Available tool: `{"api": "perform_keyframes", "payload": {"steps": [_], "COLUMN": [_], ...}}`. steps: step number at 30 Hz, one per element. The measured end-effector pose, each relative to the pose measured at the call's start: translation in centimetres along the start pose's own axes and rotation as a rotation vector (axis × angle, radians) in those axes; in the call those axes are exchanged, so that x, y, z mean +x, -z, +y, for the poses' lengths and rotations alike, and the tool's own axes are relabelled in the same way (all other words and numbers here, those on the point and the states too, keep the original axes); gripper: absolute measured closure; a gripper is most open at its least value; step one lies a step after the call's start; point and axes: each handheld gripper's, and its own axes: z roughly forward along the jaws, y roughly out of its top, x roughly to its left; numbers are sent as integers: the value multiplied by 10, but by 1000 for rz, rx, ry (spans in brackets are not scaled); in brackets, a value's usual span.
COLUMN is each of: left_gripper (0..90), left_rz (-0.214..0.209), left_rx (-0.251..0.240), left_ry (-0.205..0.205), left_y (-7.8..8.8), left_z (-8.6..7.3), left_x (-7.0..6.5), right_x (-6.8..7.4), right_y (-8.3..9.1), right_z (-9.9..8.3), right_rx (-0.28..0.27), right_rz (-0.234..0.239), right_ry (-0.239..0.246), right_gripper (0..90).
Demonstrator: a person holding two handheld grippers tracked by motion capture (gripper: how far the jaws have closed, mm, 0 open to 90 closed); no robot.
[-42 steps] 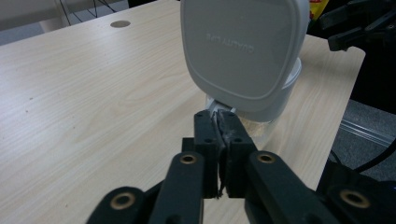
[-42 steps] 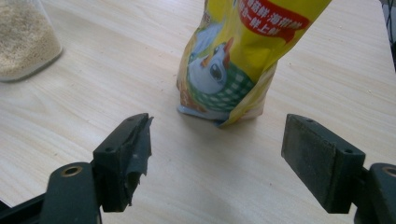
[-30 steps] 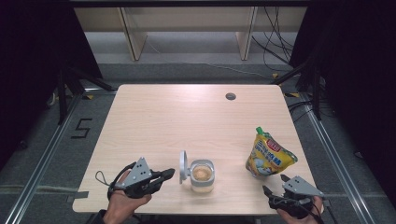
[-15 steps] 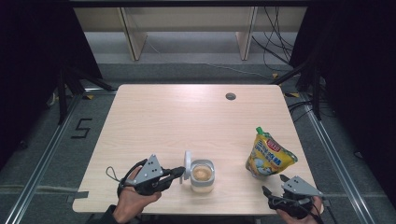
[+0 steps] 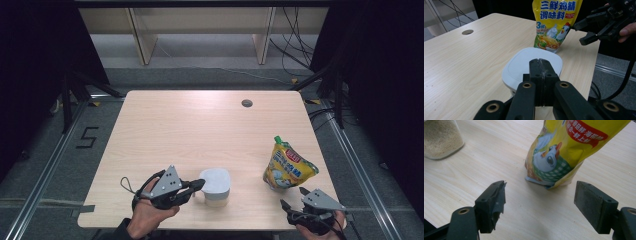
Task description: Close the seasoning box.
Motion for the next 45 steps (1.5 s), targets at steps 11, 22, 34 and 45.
{"api": "perform_keyframes", "payload": {"steps": [11,22,34,45], "left_gripper": [735,476,359,310], "left_rz": [3,40,44,31], "left_rx": [-35,-22,36,86], "left_ry": [98,166,145,129], "left_y": [18,35,32,30], "left_z": [-17,-36,-51,-66], "left_x": [12,13,15,11], "right_x": [1,1,3,9], "right_y": [0,1,9,14], "right_z": [0,1,-7,-10], "right_rx": [-13,-19,-12,15], "right_rz": [-14,-17,-10,14], "right_ry": [16,36,22,-23], "right_gripper": [258,257,253,250]}}
